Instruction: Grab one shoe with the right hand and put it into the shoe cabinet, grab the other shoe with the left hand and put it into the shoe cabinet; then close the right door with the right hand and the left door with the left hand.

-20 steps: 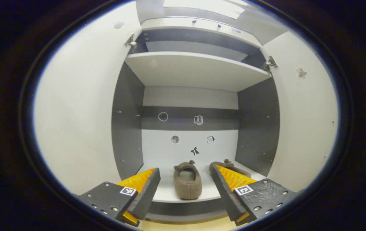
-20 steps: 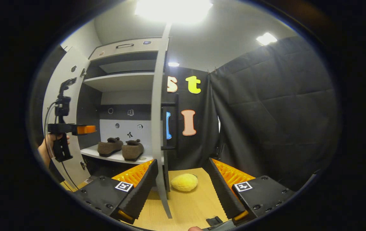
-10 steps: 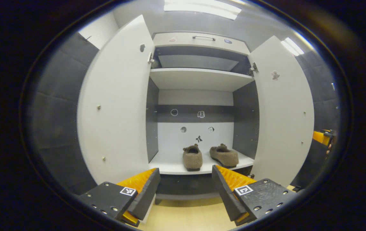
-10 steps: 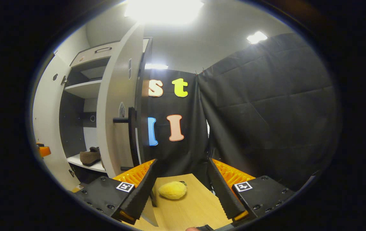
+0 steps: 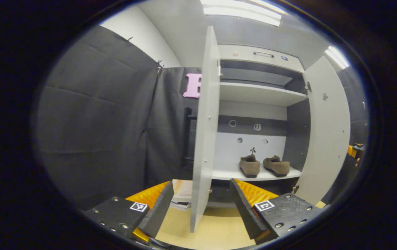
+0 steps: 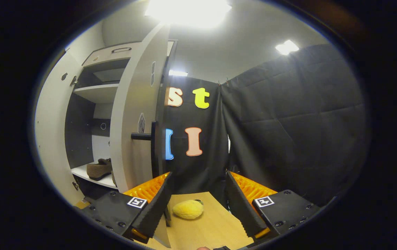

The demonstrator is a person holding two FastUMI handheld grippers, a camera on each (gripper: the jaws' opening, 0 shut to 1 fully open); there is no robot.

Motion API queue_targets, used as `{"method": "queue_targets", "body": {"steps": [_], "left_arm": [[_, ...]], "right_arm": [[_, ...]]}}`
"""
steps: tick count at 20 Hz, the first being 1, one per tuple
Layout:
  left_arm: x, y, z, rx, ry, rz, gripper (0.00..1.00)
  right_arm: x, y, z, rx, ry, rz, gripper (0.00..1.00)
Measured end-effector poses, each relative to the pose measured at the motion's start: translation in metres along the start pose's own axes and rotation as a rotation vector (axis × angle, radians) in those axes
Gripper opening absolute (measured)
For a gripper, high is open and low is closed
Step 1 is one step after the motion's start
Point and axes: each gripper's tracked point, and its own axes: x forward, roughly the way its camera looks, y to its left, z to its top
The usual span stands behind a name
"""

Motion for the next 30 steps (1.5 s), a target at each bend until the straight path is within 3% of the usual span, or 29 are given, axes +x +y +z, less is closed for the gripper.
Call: {"method": "queue_targets", "body": {"steps": [1, 4, 5, 9, 16, 17, 18, 19, 22, 23, 24, 27, 30], "left_arm": [[0.000, 0.013, 0.003, 0.004, -0.005, 0.015, 0.94], [0.003, 0.038, 0.012, 0.012, -0.021, 0.031, 0.95], [0.005, 0.043, 0.013, 0.009, -0.023, 0.031, 0.95], [0.016, 0.057, 0.014, 0.007, -0.018, 0.004, 0.95], [0.039, 0.078, 0.013, 0.004, -0.015, -0.022, 0.95], [0.041, 0.080, 0.013, 0.007, -0.014, -0.023, 0.95], [0.045, 0.084, 0.015, 0.009, -0.016, -0.023, 0.95], [0.048, 0.086, 0.015, 0.010, -0.018, -0.022, 0.95], [0.060, 0.093, 0.017, 0.005, -0.022, -0.021, 0.95], [0.063, 0.094, 0.017, 0.005, -0.023, -0.016, 0.95], [0.069, 0.096, 0.017, 0.005, -0.026, -0.013, 0.95], [0.098, 0.101, 0.023, 0.011, -0.029, -0.005, 0.94], [0.109, 0.084, 0.028, -0.010, -0.045, -0.042, 0.97]], "right_arm": [[-0.003, 0.005, 0.002, -0.002, -0.003, 0.000, 0.96], [-0.011, 0.028, 0.002, 0.022, 0.001, 0.028, 0.92], [-0.013, 0.035, 0.002, 0.031, 0.002, 0.032, 0.96], [-0.016, 0.053, 0.002, 0.055, 0.012, 0.026, 0.96], [-0.008, 0.122, -0.003, 0.139, 0.050, 0.156, 0.96], [-0.003, 0.133, -0.004, 0.144, 0.054, 0.169, 0.92], [0.002, 0.143, -0.007, 0.141, 0.059, 0.175, 0.96], [0.008, 0.153, -0.009, 0.134, 0.065, 0.185, 0.92], [0.016, 0.177, -0.014, 0.101, 0.081, 0.212, 0.96], [0.015, 0.180, -0.014, 0.089, 0.078, 0.209, 0.92], [0.014, 0.179, -0.011, 0.073, 0.062, 0.195, 0.97], [0.004, 0.168, 0.000, 0.058, -0.001, 0.156, 0.97], [-0.009, 0.150, 0.004, 0.039, -0.037, 0.135, 0.97]]}}
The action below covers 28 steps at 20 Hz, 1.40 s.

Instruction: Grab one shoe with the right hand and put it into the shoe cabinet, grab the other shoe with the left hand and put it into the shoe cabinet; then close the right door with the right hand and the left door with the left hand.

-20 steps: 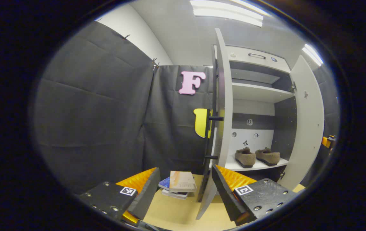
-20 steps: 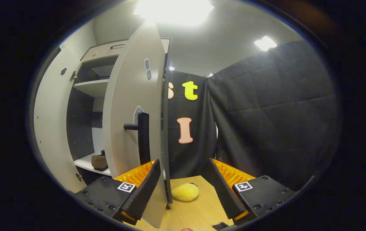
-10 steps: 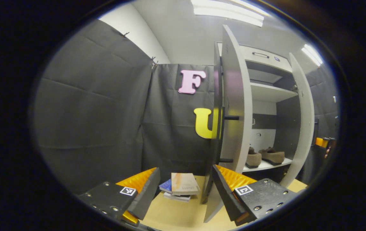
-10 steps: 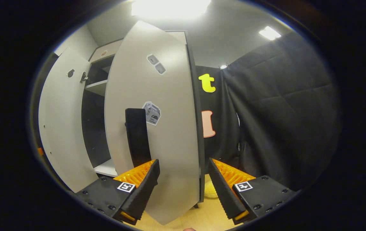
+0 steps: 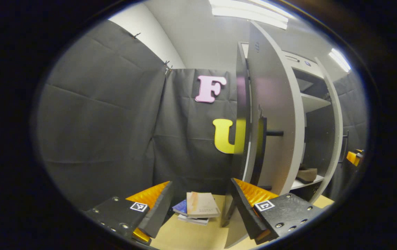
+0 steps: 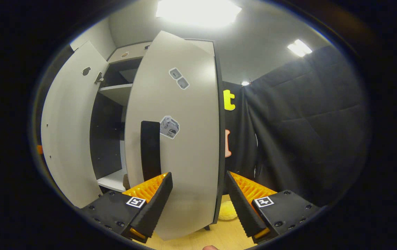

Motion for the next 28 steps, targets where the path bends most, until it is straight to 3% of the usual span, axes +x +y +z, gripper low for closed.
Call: {"method": "queue_targets", "body": {"steps": [3, 4, 5, 6, 12, 18, 19, 20, 25, 28], "left_arm": [[-0.002, -0.004, 0.002, 0.048, -0.029, -0.003, 0.94], [-0.004, -0.008, 0.002, 0.042, -0.027, -0.015, 1.00], [-0.004, -0.009, 0.001, 0.036, -0.023, -0.029, 0.94], [-0.004, -0.013, 0.002, 0.027, -0.020, -0.047, 0.94], [-0.008, -0.094, -0.007, 0.007, -0.033, -0.166, 0.93], [0.002, -0.157, -0.020, -0.016, -0.024, -0.234, 0.93], [0.003, -0.171, -0.021, -0.018, -0.020, -0.250, 1.00], [0.006, -0.184, -0.021, -0.018, -0.017, -0.264, 1.00], [0.019, -0.231, -0.035, -0.004, -0.002, -0.300, 1.00], [0.021, -0.234, -0.030, 0.020, -0.029, -0.282, 1.00]], "right_arm": [[-0.013, -0.022, 0.001, -0.046, -0.013, -0.029, 0.97], [-0.016, -0.026, 0.000, -0.056, -0.013, -0.029, 0.97], [-0.018, -0.028, -0.002, -0.060, -0.010, -0.023, 0.97], [-0.019, -0.029, -0.004, -0.060, -0.006, -0.018, 0.97], [-0.022, -0.030, -0.021, -0.046, 0.045, 0.033, 0.98], [-0.034, -0.050, -0.025, -0.067, 0.059, 0.041, 0.98], [-0.037, -0.056, -0.025, -0.070, 0.061, 0.038, 0.98], [-0.040, -0.061, -0.026, -0.071, 0.063, 0.036, 0.98], [-0.048, -0.079, -0.030, -0.048, 0.071, 0.032, 0.98], [-0.048, -0.085, -0.030, -0.045, 0.071, 0.040, 0.98]]}}
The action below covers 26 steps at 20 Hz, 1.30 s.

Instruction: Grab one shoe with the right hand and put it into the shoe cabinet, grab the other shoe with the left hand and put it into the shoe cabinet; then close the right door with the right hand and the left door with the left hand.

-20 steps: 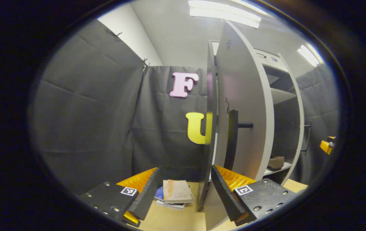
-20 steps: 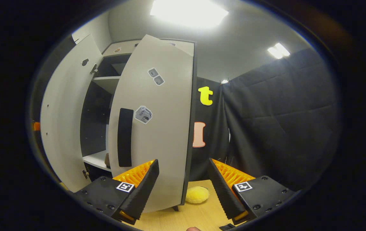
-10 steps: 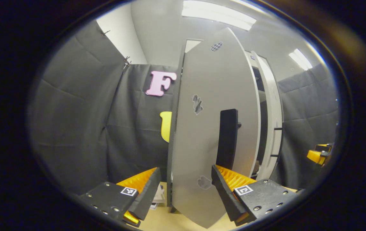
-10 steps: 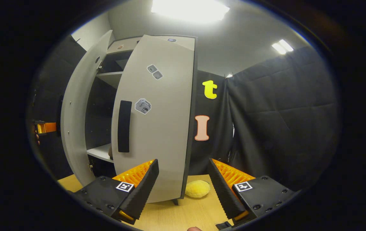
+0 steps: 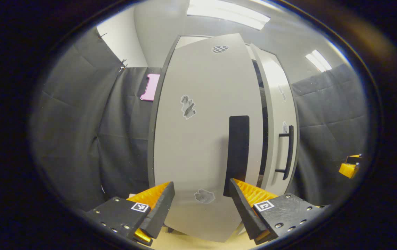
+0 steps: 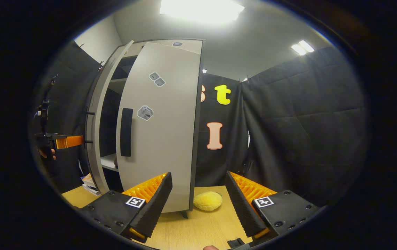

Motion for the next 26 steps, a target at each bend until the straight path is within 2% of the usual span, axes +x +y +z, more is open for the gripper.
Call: {"method": "queue_targets", "body": {"steps": [6, 7, 8, 15, 16, 17, 20, 21, 22, 26], "left_arm": [[-0.028, 0.027, 0.013, 0.042, -0.020, 0.061, 1.00], [-0.037, 0.035, 0.015, 0.049, -0.017, 0.079, 0.99], [-0.047, 0.042, 0.017, 0.049, -0.017, 0.096, 0.93], [-0.123, 0.090, 0.031, 0.082, -0.018, 0.196, 0.93], [-0.134, 0.095, 0.032, 0.087, -0.019, 0.206, 1.00], [-0.143, 0.098, 0.031, 0.090, -0.015, 0.216, 0.93], [-0.172, 0.107, 0.029, 0.089, -0.004, 0.240, 0.93], [-0.181, 0.108, 0.031, 0.092, -0.005, 0.244, 1.00], [-0.187, 0.110, 0.032, 0.095, -0.005, 0.249, 0.93], [-0.206, 0.109, 0.033, 0.107, -0.008, 0.254, 0.93]], "right_arm": [[0.001, 0.007, 0.006, 0.047, -0.001, 0.060, 0.98], [0.000, 0.009, 0.008, 0.051, -0.003, 0.070, 0.98], [-0.001, 0.010, 0.009, 0.053, -0.005, 0.079, 0.98], [-0.016, 0.023, 0.025, 0.059, -0.024, 0.141, 0.98], [-0.022, 0.023, 0.026, 0.060, -0.030, 0.146, 0.98], [-0.028, 0.024, 0.027, 0.060, -0.032, 0.150, 0.98], [-0.045, 0.021, 0.028, 0.048, -0.042, 0.152, 0.98], [-0.050, 0.019, 0.030, 0.045, -0.049, 0.150, 0.98], [-0.055, 0.018, 0.032, 0.044, -0.056, 0.146, 0.98], [-0.073, 0.011, 0.033, 0.057, -0.063, 0.133, 0.95]]}}
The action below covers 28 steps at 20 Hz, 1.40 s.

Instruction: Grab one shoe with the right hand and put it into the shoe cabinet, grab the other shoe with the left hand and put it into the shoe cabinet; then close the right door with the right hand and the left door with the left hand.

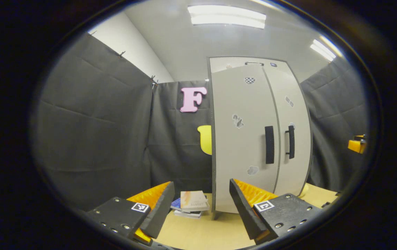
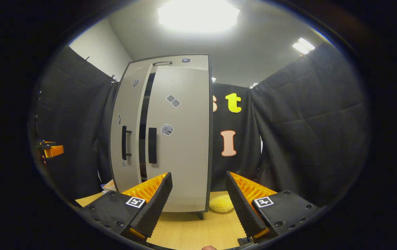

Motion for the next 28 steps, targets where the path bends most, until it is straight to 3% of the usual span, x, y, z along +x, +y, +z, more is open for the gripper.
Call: {"method": "queue_targets", "body": {"steps": [2, 12, 13, 14, 28], "left_arm": [[-0.008, 0.000, -0.002, 0.013, 0.001, 0.003, 1.00], [-0.030, -0.001, 0.001, 0.027, 0.004, 0.012, 1.00], [-0.030, -0.002, 0.001, 0.028, 0.004, 0.010, 0.93], [-0.029, -0.001, 0.002, 0.029, 0.002, 0.011, 1.00], [-0.018, 0.003, 0.004, 0.036, -0.001, 0.036, 1.00]], "right_arm": [[-0.006, -0.001, -0.002, 0.004, 0.004, -0.005, 0.98], [-0.019, -0.004, 0.000, 0.025, 0.001, -0.011, 0.98], [-0.019, -0.004, 0.000, 0.027, 0.001, -0.011, 0.98], [-0.019, -0.004, 0.000, 0.029, 0.000, -0.009, 0.98], [-0.003, 0.000, 0.004, 0.028, -0.001, 0.001, 0.98]]}}
